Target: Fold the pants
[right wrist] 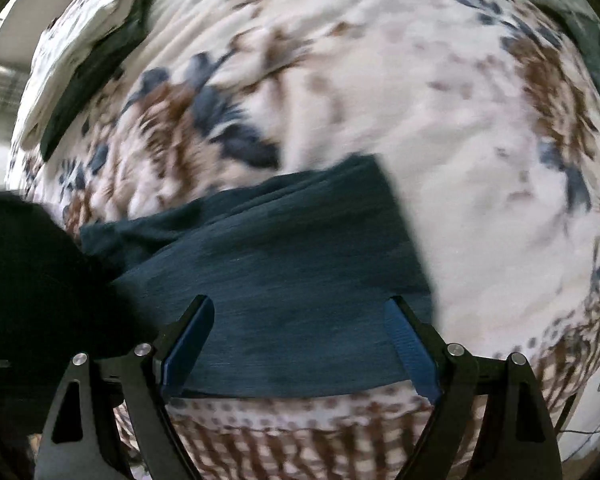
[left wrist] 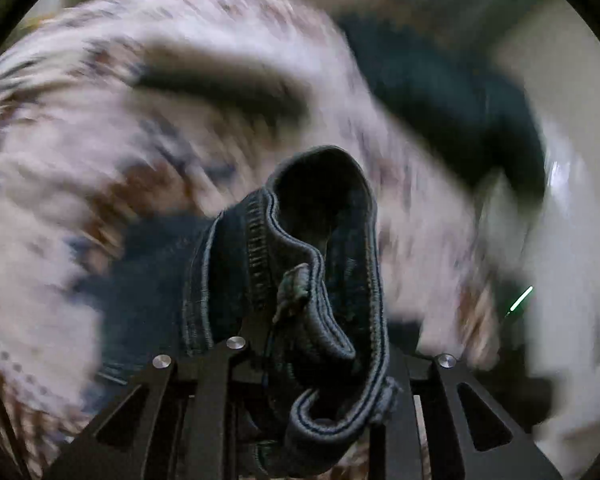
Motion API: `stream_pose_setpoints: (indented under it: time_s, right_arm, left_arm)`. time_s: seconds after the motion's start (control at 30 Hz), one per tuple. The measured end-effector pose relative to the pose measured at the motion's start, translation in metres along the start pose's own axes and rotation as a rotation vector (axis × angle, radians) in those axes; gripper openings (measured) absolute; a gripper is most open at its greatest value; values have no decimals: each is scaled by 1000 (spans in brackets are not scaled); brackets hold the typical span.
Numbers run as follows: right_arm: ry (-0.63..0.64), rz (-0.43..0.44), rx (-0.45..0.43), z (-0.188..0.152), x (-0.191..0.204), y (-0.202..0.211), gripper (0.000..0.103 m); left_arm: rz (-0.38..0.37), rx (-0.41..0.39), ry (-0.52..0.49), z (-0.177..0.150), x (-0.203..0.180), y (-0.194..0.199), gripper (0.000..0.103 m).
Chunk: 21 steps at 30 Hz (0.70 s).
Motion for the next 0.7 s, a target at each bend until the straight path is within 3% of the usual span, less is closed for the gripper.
stream_pose_setpoints:
  time_s: [0.07,0.13,0.3,0.43,0.47,0.5,0.53,0.6,0.7]
  right_arm:
    - [-28,5,2,4,-21,3,89]
    - [-44,25,6,7,-39,7,89]
    - [-42,43,-2,11,-56,10,89]
    - [-38,91,2,18,-46,7,89]
    - [-38,115,1,22,-40,5,89]
    - [-38,140,1,24,-37,6,89]
    - [-37,159,1,27,-31,5,89]
    - [-34,228,7,31,-24,8,89]
    - [-27,347,44,31,-10,8,89]
  left_arm:
    - [40,100,-38,-28,-7,-37,19]
    - [70,137,-45,-41,-5,-51,20]
    - [93,154,-74,-42,-13,-56,24]
    - [96,192,-49,-32,-21,-55,36]
    - [107,190,-37,-28,-18,-51,41]
    - [107,176,-7,-25,-16,-45,62]
    - [92,178,18,-23,-13,-39,90]
    - [68,166,87,-14,-4,-22,99]
    - [190,134,70,-1,15,2,99]
Point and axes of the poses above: each gripper's, at about its wrist camera, not at the fingertips, and y roughly against the way its jaws point, x to its left, z to its top, the point moved 1 cm from there along -y, roughly the way its jaws point, and after that the axes turned 12 degrees about -x, right-handed, at the moved point
